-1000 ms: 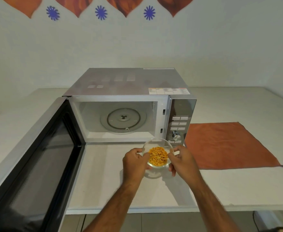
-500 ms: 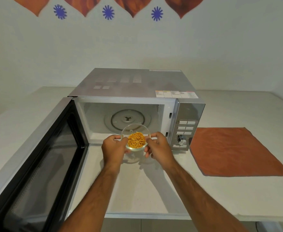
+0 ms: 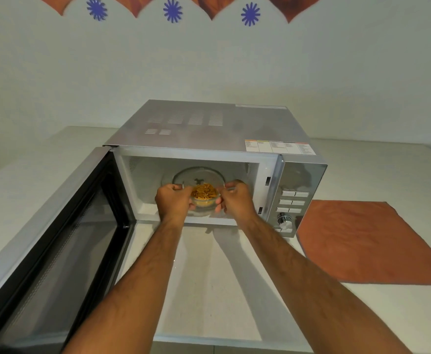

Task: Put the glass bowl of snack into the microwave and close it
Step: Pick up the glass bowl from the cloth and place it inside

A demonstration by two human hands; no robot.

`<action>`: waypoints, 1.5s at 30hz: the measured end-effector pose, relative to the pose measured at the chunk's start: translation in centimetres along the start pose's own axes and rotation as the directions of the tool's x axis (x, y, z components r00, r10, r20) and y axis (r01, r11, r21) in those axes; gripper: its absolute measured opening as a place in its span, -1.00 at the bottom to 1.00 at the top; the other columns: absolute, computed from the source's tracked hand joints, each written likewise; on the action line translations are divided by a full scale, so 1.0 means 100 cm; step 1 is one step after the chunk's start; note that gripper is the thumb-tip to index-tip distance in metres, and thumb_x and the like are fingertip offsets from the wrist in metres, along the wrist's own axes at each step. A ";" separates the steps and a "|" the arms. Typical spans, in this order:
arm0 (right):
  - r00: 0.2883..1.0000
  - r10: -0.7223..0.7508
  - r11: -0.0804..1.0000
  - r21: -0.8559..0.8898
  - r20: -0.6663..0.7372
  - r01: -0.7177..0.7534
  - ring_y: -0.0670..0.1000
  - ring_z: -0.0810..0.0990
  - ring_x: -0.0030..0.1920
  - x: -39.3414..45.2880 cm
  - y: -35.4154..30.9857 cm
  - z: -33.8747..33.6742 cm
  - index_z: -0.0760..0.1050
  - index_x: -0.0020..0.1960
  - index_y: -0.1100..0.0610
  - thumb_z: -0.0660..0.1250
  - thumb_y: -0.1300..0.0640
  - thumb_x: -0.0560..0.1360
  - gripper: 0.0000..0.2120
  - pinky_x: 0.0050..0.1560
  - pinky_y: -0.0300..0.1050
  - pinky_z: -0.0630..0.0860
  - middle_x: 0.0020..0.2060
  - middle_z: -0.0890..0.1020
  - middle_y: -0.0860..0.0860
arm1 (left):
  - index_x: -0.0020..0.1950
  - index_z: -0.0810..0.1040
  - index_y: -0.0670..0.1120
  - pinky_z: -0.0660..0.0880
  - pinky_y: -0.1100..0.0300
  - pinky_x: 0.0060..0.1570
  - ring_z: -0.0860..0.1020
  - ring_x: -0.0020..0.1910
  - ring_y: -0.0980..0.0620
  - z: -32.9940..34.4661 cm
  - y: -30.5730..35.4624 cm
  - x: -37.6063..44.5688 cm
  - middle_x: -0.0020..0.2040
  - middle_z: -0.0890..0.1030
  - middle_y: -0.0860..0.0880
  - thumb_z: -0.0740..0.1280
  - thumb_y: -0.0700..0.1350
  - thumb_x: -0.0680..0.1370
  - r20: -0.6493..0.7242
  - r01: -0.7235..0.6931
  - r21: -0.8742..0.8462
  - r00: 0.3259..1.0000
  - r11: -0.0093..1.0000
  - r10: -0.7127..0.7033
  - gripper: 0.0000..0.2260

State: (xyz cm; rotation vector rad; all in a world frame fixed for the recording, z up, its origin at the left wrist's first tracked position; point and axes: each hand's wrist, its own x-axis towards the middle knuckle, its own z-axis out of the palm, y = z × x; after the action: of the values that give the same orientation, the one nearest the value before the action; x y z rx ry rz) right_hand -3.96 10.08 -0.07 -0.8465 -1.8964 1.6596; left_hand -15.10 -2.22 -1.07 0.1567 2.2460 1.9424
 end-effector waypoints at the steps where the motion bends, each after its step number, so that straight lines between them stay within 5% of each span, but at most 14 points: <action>1: 1.000 0.010 1.000 0.005 0.003 -0.010 -0.03 0.63 -0.51 0.005 -0.001 0.001 0.48 0.17 0.15 0.32 0.15 0.66 -0.89 -0.53 -0.26 0.48 -0.35 0.67 0.11 | 0.04 0.69 -0.23 0.76 -0.06 -0.11 0.77 -0.12 -0.21 0.002 0.000 0.005 -0.05 0.75 -0.25 0.53 -0.23 0.54 0.007 0.013 -0.011 1.000 1.000 -0.013 -0.87; 6: 0.998 0.056 0.998 -0.032 0.003 -0.055 -0.03 0.63 -0.53 0.032 -0.008 0.006 0.52 0.10 0.14 0.31 0.14 0.66 -0.92 -0.53 -0.31 0.48 -0.36 0.68 0.10 | 0.16 0.68 -0.25 0.73 0.18 -0.28 0.75 -0.20 -0.05 0.013 0.006 0.027 -0.03 0.74 -0.18 0.54 -0.23 0.56 0.012 0.074 -0.061 0.997 0.995 -0.073 -0.80; 11: 0.997 0.072 0.992 -0.107 0.008 -0.071 -0.09 0.64 -0.53 0.052 -0.008 0.012 0.53 0.12 0.15 0.29 0.09 0.68 -0.87 -0.54 -0.35 0.46 -0.36 0.70 0.06 | 0.16 0.69 -0.26 0.76 0.01 -0.15 0.75 -0.19 -0.07 0.019 0.002 0.045 0.01 0.75 -0.20 0.54 -0.24 0.55 0.033 0.119 -0.082 0.993 0.990 -0.117 -0.79; 25: 0.992 0.126 0.989 -0.086 0.029 -0.123 -0.02 0.71 -0.41 0.077 0.003 0.026 0.58 0.22 0.20 0.30 0.12 0.67 -0.79 -0.50 -0.31 0.50 -0.20 0.75 0.13 | 0.09 0.68 -0.36 0.70 0.19 -0.36 0.69 -0.31 -0.06 0.024 -0.009 0.074 -0.18 0.70 -0.19 0.48 -0.25 0.58 0.077 0.117 -0.049 0.991 0.992 -0.113 -0.82; 28: 0.991 0.135 0.987 -0.089 0.024 -0.132 0.01 0.71 -0.36 0.080 0.002 0.027 0.57 0.21 0.18 0.29 0.11 0.67 -0.81 -0.45 -0.27 0.52 -0.12 0.77 0.17 | 0.10 0.69 -0.38 0.76 -0.01 -0.14 0.68 -0.32 -0.03 0.027 -0.012 0.079 -0.11 0.72 -0.25 0.47 -0.26 0.58 0.074 0.107 -0.041 0.992 0.993 -0.104 -0.81; 33: 0.987 0.160 0.983 -0.091 0.007 -0.158 0.00 0.69 -0.34 0.083 0.000 0.032 0.56 0.23 0.20 0.28 0.10 0.68 -0.77 -0.38 -0.20 0.51 -0.15 0.73 0.13 | 0.10 0.69 -0.27 0.72 -0.15 0.08 0.72 -0.21 -0.12 0.029 -0.013 0.077 -0.07 0.73 -0.21 0.46 -0.15 0.63 0.085 0.103 -0.060 0.992 0.993 -0.098 -0.82; 39: 0.993 0.115 0.993 -0.035 -0.034 -0.116 -0.05 0.58 -0.44 0.070 0.004 0.034 0.59 0.21 0.19 0.23 0.10 0.69 -0.77 -0.49 -0.29 0.44 -0.27 0.67 0.07 | 0.30 0.66 -0.21 0.74 0.06 -0.11 0.77 -0.10 -0.17 0.027 -0.006 0.063 0.11 0.76 -0.22 0.45 -0.06 0.65 0.096 0.101 -0.109 0.991 0.989 -0.091 -0.70; 45: 0.997 -0.002 0.999 0.041 -0.083 0.006 -0.04 0.55 -0.40 0.038 0.014 0.029 0.57 0.30 0.13 0.27 0.14 0.67 -0.76 -0.43 -0.24 0.48 -0.28 0.64 0.06 | 0.38 0.60 -0.16 0.75 -0.09 0.00 0.74 0.07 -0.18 0.020 -0.003 0.039 0.18 0.67 -0.07 0.44 -0.15 0.65 0.002 0.063 -0.165 0.998 0.984 -0.063 -0.70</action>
State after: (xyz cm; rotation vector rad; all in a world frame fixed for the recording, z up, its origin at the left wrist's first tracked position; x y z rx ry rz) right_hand -8.44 10.88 -2.06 -0.8808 -1.8011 1.6299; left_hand -18.49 0.45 -1.90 0.0601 2.0537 2.0841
